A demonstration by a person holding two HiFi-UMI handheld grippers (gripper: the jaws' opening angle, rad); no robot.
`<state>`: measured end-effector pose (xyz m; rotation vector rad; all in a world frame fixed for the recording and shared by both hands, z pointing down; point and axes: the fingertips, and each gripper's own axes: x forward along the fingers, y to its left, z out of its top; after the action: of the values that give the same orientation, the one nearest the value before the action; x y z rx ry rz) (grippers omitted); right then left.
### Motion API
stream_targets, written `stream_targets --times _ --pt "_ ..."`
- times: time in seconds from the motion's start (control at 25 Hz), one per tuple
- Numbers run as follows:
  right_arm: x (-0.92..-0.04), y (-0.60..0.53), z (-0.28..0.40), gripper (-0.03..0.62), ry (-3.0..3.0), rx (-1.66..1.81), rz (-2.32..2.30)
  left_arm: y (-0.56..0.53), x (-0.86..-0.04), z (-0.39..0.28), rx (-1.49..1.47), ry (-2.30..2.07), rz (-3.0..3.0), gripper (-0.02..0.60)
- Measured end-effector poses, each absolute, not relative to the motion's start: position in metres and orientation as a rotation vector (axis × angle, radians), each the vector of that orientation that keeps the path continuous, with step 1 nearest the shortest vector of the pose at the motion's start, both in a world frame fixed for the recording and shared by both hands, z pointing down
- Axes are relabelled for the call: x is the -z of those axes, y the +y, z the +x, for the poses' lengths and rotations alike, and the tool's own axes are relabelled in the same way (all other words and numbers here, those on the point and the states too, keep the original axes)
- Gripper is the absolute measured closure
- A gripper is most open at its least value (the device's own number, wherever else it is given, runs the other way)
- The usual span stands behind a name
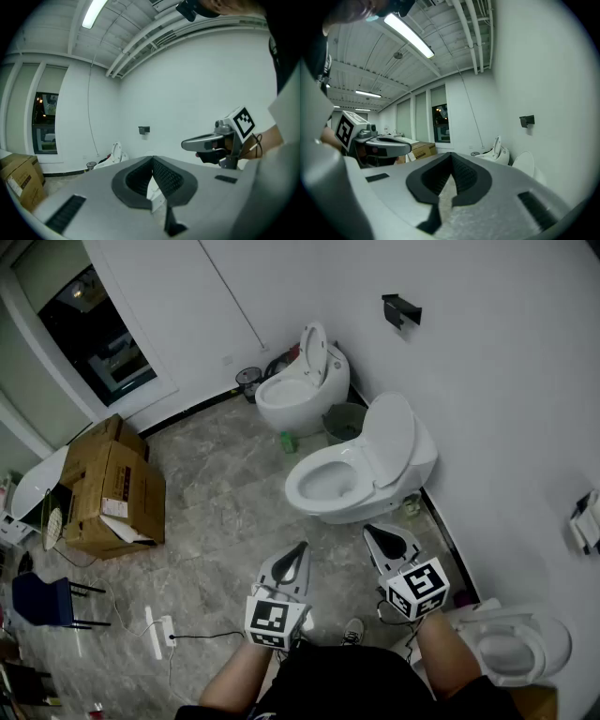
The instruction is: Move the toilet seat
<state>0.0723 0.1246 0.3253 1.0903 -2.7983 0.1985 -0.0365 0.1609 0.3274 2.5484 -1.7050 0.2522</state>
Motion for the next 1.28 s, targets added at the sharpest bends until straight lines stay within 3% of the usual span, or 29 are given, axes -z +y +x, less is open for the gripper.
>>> stream_targets --times 0.56,0.88,1.0,1.28 --pt "-0.324 0.118 0.108 0.585 -2.860 -0.253 1.108 0.149 -0.325 -0.015 -0.210 -1.741 2.469 0.575" --pt "-0.322 0.109 0.126 0.508 -2.897 -0.253 1.100 0.137 -0.331 -0.001 -0.216 -1.742 2.474 0.569" --pt "-0.321 0.103 0.128 0.494 -2.914 -0.257 1.113 0.130 -0.331 0.003 -0.221 -1.721 2.491 0.491" --pt "-0.320 0.085 0.119 0.451 -2.908 -0.229 1.119 0.104 -0.331 0.000 -0.221 -1.683 2.484 0.430"
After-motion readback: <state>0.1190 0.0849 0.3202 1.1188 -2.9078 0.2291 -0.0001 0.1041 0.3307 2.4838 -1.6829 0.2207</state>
